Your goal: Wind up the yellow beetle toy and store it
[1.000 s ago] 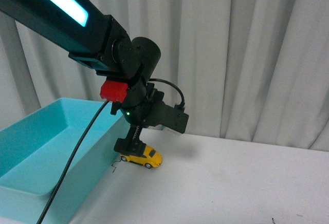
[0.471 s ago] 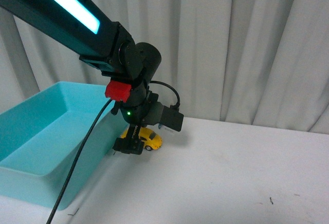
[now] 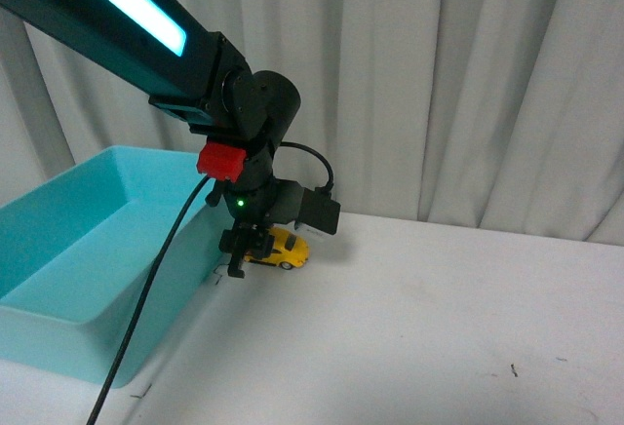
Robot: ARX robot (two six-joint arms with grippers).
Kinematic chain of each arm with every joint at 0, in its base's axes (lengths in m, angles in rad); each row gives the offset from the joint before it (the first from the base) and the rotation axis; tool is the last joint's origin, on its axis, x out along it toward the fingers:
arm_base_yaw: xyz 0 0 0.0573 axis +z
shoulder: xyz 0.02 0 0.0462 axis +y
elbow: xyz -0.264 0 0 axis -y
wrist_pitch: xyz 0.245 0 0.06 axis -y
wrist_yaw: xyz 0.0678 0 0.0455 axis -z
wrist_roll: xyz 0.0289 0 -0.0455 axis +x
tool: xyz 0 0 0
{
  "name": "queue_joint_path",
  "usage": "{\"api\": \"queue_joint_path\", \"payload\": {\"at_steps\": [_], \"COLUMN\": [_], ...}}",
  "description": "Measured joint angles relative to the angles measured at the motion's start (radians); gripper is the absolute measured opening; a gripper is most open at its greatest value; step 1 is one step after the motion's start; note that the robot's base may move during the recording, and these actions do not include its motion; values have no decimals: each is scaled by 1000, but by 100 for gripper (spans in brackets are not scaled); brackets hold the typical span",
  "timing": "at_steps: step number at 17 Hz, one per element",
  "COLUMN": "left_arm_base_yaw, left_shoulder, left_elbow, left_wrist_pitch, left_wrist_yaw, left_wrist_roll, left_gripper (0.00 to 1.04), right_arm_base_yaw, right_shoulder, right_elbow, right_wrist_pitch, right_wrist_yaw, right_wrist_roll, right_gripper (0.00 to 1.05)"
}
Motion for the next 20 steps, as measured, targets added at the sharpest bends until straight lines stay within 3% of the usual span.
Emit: {"api": "queue_joint_path", "payload": {"at_steps": [5, 11, 14, 16, 20], "left_arm_base_yaw": [-1, 28, 135, 242, 399], "left_shoulder": [-32, -367, -560, -663, -710], "left_elbow": [-29, -177, -257, -305, -431], "left_wrist_pitch": [-27, -1, 69, 123, 162], "left_wrist_yaw": [63, 358, 481, 505, 393], "left_wrist_roll": [58, -157, -375, -536, -780], "left_gripper": [40, 39, 39, 39, 39], "right_arm_base_yaw": [0, 0, 0, 0, 0], "right_shoulder": [0, 0, 0, 0, 0], "right_elbow": [0, 0, 0, 0, 0], "right_wrist_pitch": [0, 0, 0, 0, 0], "right_wrist_yaw": [0, 0, 0, 0, 0], "right_wrist_roll": [0, 0, 0, 0, 0], "right_gripper": [98, 98, 98, 98, 98]}}
